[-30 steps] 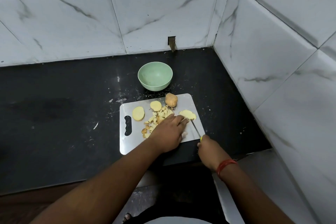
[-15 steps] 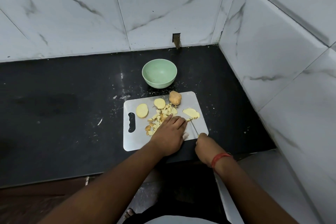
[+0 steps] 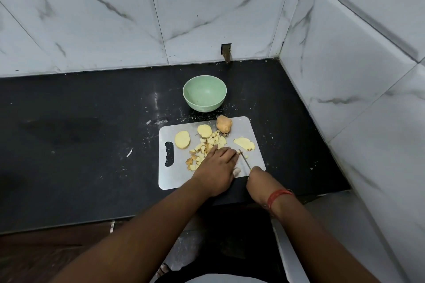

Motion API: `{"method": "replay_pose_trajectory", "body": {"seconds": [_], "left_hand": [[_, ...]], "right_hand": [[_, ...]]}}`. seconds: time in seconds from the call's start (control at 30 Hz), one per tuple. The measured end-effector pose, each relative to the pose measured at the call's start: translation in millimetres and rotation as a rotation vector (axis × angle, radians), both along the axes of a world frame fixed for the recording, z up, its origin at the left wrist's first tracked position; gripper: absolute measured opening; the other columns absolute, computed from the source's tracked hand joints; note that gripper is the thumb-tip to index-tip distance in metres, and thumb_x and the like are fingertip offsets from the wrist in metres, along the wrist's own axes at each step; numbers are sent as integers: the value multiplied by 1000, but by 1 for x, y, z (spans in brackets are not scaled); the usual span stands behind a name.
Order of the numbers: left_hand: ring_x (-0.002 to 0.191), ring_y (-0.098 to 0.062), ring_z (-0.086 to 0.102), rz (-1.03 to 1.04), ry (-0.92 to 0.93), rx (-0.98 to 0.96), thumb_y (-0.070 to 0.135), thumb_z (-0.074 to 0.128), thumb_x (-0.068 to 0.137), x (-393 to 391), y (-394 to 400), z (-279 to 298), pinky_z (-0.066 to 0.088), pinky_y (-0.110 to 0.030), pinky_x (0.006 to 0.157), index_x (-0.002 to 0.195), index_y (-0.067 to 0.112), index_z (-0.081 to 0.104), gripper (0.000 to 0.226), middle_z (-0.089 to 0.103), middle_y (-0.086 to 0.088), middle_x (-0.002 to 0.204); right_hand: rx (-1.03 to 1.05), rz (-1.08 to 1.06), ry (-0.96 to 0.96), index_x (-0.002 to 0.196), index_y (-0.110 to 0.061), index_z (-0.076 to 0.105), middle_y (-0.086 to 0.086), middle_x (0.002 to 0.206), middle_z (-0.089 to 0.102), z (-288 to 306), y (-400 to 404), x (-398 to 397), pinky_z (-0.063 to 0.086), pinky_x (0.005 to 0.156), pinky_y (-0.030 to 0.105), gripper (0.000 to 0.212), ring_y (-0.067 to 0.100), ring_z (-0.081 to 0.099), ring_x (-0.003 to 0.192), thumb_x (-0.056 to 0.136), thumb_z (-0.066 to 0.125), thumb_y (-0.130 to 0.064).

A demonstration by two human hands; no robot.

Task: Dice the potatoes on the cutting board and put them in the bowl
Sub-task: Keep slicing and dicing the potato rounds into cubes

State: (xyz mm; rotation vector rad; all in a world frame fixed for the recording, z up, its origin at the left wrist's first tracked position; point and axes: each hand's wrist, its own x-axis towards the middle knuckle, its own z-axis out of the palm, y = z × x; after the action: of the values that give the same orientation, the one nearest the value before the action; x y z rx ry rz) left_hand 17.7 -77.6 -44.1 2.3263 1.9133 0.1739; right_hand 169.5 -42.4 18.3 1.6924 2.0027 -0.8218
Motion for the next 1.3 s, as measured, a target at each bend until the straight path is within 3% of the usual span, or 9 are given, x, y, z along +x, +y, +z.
{"method": "replay_pose_trajectory", "body": {"seconds": [0.1, 0.27, 0.5, 0.57, 0.73, 0.9, 1.0, 1.17, 1.3], "left_hand": [[149, -26, 24, 3, 9, -10, 41, 32, 109, 1, 0, 1, 2, -46, 126, 157, 10, 34, 58, 36, -5, 156], [149, -25, 24, 4, 14, -15, 44, 31, 109, 1, 0, 4, 2, -46, 126, 157, 10, 34, 59, 36, -5, 155], [152, -26, 19, -18, 47, -16, 49, 30, 108, -12, -5, 1, -2, -43, 126, 158, 9, 32, 64, 32, -6, 160], [152, -26, 18, -27, 66, -29, 49, 30, 108, -11, -6, 3, -1, -44, 126, 158, 9, 31, 64, 32, -6, 160], [153, -27, 16, -19, 76, -58, 47, 30, 109, -10, -5, 6, -1, -45, 126, 159, 10, 30, 63, 30, -5, 162], [153, -27, 15, -6, 78, -87, 44, 28, 109, -8, -4, 11, -2, -44, 126, 160, 10, 27, 61, 27, -5, 164], [153, -27, 16, 1, 74, -100, 44, 25, 109, -6, -4, 11, -2, -44, 126, 160, 11, 28, 60, 30, -5, 163], [152, -28, 19, -5, 104, -62, 53, -1, 96, -6, -4, 4, 0, -46, 125, 158, 11, 33, 82, 34, -5, 160], [152, -28, 18, -3, 88, -56, 53, 0, 98, -5, -5, 4, -2, -46, 125, 159, 11, 32, 80, 33, -5, 161]], "right_hand": [[8, 9, 66, 124, -1, 48, 19, 120, 57, -7, -4, 7, 42, 80, 34, 30, 35, 57, 112, 98, 40, -13], [10, 19, 99, 122, 0, 51, 19, 116, 60, -15, -15, 24, 46, 80, 35, 29, 35, 60, 107, 97, 42, -12], [88, -5, 118, 104, -5, 44, 13, 88, 59, -10, -14, 20, 31, 52, 25, 9, 19, 48, 66, 100, 42, -12], [91, -8, 106, 110, -3, 45, 8, 83, 53, -9, -12, 14, 32, 52, 24, 14, 20, 49, 69, 99, 42, -11], [67, -38, 67, 117, -4, 46, 15, 104, 61, -4, -8, -2, 39, 63, 28, 20, 26, 56, 85, 97, 44, -10], [46, -57, 71, 102, 2, 45, 13, 94, 58, -7, -8, -5, 35, 57, 28, 12, 25, 56, 84, 98, 42, -9], [10, -111, 124, 117, -2, 50, 14, 110, 61, -5, -13, 3, 38, 65, 29, 21, 19, 46, 67, 99, 43, -10], [12, -73, 108, 115, -3, 46, 18, 113, 62, -14, -24, 23, 45, 77, 31, 19, 30, 62, 101, 97, 42, -9], [65, -49, 170, 103, -9, 43, 12, 98, 60, -10, -22, 25, 41, 65, 28, 5, 24, 59, 84, 98, 41, -10]]}}
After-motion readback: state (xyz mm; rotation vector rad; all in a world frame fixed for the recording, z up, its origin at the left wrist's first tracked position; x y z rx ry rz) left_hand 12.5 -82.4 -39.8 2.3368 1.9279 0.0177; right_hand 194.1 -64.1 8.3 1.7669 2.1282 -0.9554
